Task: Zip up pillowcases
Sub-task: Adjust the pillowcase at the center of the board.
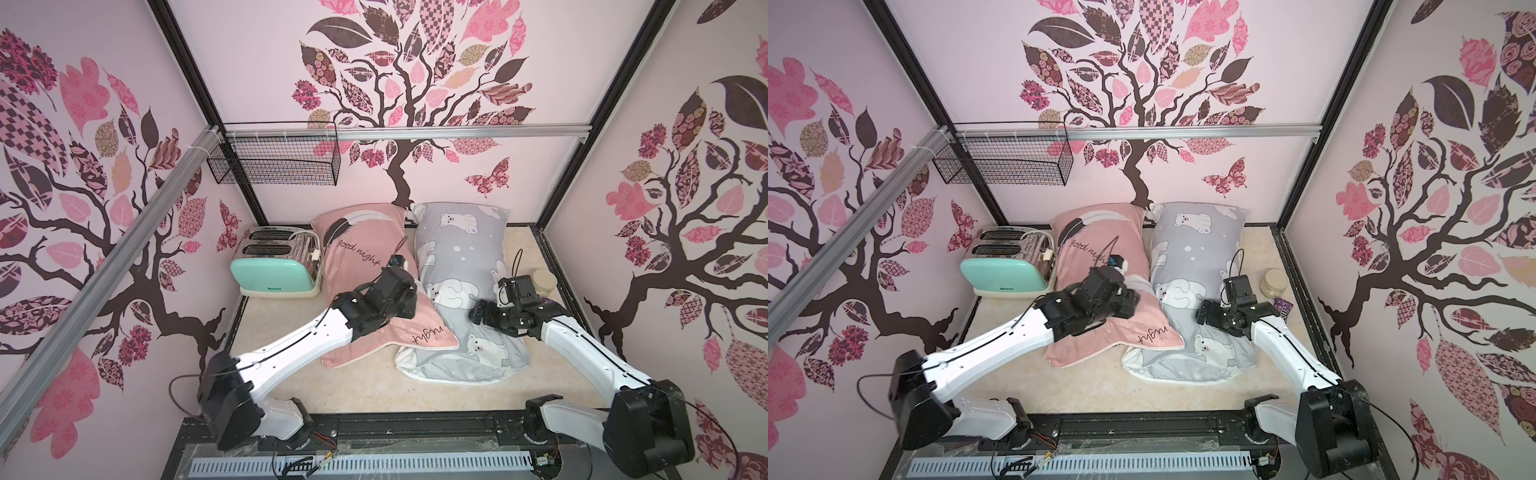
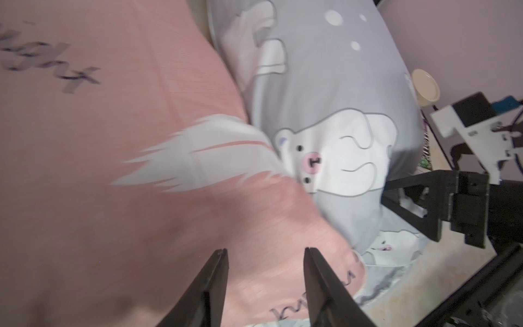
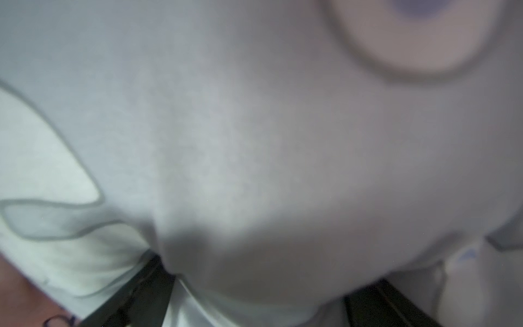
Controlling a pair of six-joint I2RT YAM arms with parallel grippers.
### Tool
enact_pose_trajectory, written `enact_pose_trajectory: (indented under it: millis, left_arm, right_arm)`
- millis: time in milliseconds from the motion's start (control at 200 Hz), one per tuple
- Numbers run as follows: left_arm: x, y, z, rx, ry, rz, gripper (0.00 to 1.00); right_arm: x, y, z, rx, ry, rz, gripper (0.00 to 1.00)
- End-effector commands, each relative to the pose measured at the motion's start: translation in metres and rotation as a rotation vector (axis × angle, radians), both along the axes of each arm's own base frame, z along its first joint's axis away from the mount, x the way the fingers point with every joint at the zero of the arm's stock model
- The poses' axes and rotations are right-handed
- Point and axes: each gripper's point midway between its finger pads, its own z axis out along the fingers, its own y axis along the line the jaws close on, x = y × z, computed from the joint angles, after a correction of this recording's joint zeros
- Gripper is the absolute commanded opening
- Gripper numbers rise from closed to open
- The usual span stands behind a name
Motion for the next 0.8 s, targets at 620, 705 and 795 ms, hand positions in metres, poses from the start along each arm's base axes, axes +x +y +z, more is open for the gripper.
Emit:
enact_pose_trajectory:
  millis: [620, 705, 795]
  left_arm:
    - [0.123, 0.069, -0.225, 0.212, 0.359, 0.223, 0.42]
    - [0.127, 0.087, -0.234, 0.230, 0.373, 0.243, 0.42]
    - [0.135, 0.108, -0.234, 0.224, 0.379, 0.274, 0.41]
  right_arm:
    - [-0.020, -0.045, 0.090, -0.042, -0.193, -0.125, 0.99]
    - [-0.022, -0.053, 0.071, -0.097, -0.135, -0.119, 1.00]
    - [-0.022, -0.039, 0.060, -0.022, -0.117, -0.081, 0.99]
